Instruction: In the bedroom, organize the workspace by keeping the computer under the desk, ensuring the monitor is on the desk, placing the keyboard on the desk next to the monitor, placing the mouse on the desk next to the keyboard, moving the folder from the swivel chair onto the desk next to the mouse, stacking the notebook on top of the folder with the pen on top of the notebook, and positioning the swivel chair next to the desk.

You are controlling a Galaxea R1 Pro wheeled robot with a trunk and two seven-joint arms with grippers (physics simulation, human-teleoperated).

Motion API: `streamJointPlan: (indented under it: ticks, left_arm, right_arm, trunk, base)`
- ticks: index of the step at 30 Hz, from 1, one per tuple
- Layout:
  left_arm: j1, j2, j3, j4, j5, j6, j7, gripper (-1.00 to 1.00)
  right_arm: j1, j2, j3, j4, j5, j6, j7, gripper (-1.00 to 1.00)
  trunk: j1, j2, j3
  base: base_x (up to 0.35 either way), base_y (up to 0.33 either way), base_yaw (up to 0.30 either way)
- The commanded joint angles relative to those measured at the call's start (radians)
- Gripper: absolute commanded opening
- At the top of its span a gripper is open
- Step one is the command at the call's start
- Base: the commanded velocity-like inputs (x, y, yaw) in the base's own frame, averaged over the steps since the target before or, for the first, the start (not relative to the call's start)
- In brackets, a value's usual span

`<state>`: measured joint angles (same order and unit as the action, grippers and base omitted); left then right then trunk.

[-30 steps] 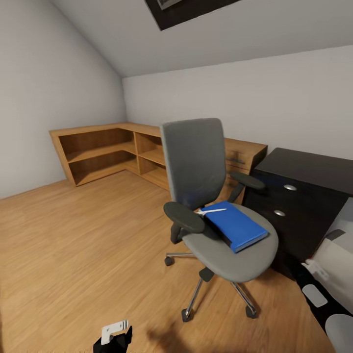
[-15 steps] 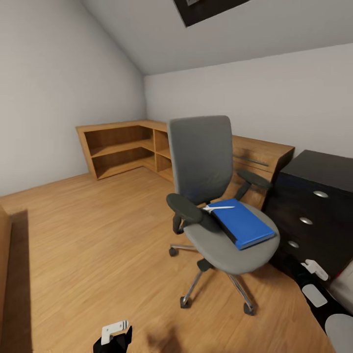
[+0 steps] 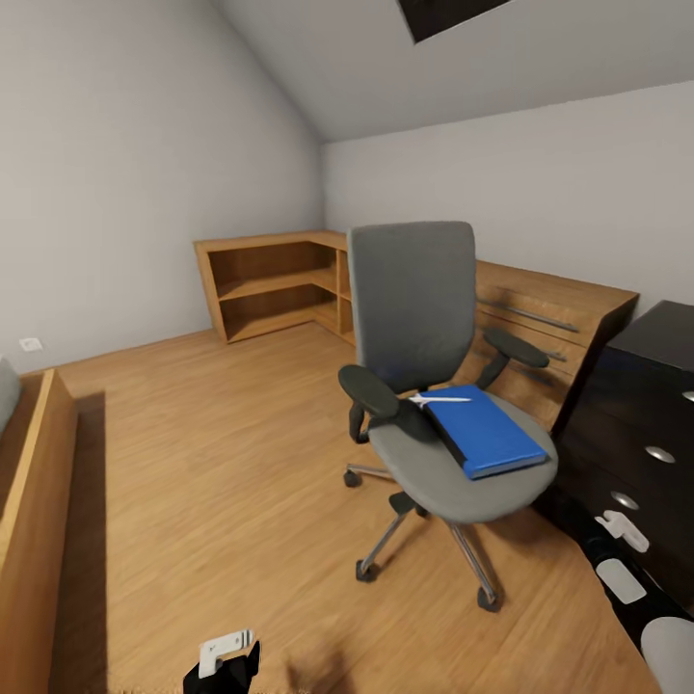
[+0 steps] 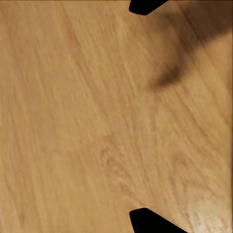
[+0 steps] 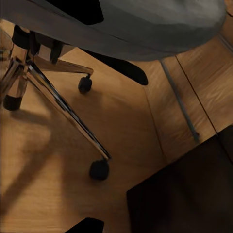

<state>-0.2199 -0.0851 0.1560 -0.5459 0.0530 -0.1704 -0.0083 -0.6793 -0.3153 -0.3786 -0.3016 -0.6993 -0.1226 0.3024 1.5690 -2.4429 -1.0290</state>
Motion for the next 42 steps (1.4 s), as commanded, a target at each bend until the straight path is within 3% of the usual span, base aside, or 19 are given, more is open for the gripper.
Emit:
streamJointPlan:
  ticks: [1,23,32,42]
  left_arm:
    - [-0.001,-0.001,0.002,0.001,0.005,-0.003,-0.001,1.0]
    - [-0.001,-0.001,0.001,0.001,0.005,-0.003,-0.001,1.0]
    - [-0.001,-0.001,0.001,0.001,0.005,-0.003,-0.001,1.0]
    - [-0.001,-0.002,0.001,0.001,0.005,-0.003,-0.001,1.0]
  right_arm:
    - [0.0,0.005,0.021,0.004,-0.006,-0.002,0.011,1.0]
    - [0.0,0.004,0.021,0.004,-0.006,-0.002,0.01,1.0]
    - [0.0,0.004,0.021,0.004,-0.006,-0.002,0.01,1.0]
    - [0.0,0.006,0.022,0.005,-0.006,-0.002,0.01,1.0]
  trunk:
    - [0.0,0.0,-0.002]
    - [0.0,0.0,-0.024]
    - [0.0,0.0,-0.026]
    - [0.0,0.0,-0.019]
  base:
    - [0.0,0.0,0.239]
    - [0.0,0.0,0.186]
    - [-0.03,-0.018,0.02]
    - [-0.233,-0.065,-0.1]
